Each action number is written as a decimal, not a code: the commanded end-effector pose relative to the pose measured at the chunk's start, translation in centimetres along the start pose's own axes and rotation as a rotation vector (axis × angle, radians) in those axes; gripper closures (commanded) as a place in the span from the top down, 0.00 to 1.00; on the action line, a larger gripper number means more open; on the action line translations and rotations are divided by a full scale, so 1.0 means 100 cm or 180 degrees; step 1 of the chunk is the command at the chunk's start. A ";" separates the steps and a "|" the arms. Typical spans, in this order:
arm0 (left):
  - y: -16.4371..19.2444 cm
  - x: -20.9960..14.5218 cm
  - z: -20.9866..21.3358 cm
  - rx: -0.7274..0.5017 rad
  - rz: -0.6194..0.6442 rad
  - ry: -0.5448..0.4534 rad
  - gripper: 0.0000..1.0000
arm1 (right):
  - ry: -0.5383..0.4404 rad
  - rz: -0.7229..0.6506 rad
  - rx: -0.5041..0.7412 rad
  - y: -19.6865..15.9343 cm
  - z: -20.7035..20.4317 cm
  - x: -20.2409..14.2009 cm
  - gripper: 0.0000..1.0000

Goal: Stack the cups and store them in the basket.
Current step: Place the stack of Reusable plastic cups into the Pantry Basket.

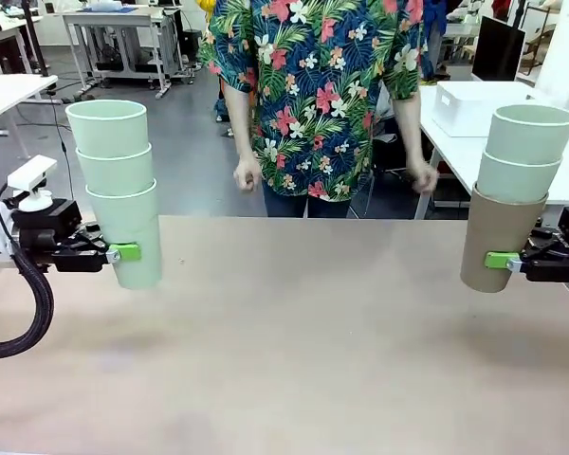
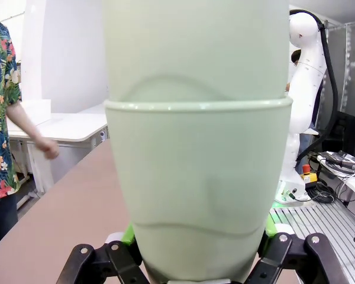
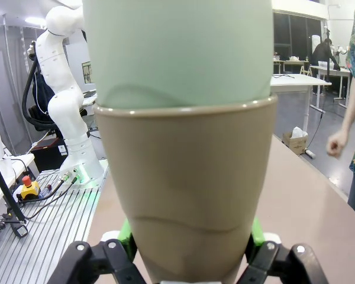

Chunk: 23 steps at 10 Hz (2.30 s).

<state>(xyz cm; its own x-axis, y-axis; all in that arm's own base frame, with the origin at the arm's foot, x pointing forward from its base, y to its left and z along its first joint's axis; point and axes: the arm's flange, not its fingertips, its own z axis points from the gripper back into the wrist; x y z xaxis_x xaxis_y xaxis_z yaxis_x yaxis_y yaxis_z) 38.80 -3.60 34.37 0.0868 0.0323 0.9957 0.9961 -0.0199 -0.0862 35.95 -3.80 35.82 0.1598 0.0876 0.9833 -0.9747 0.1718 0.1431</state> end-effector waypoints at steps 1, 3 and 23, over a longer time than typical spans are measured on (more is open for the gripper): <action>-0.002 0.004 -0.001 -0.0011 -0.0028 -0.0019 0.85 | -0.0036 0.0020 -0.0040 -0.001 0.000 0.004 0.84; -0.002 0.004 -0.001 -0.0011 -0.0028 -0.0019 0.85 | -0.0036 0.0020 -0.0040 -0.001 0.000 0.004 0.84; -0.002 0.004 -0.001 -0.0011 -0.0028 -0.0019 0.85 | -0.0036 0.0020 -0.0040 -0.001 0.000 0.004 0.84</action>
<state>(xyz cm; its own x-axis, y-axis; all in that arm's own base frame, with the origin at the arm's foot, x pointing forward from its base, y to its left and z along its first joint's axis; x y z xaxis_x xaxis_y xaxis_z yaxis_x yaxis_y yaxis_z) 38.80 -3.60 34.37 0.0869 0.0320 0.9957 0.9961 -0.0201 -0.0863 35.95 -3.80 35.81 0.1599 0.0876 0.9832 -0.9747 0.1718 0.1432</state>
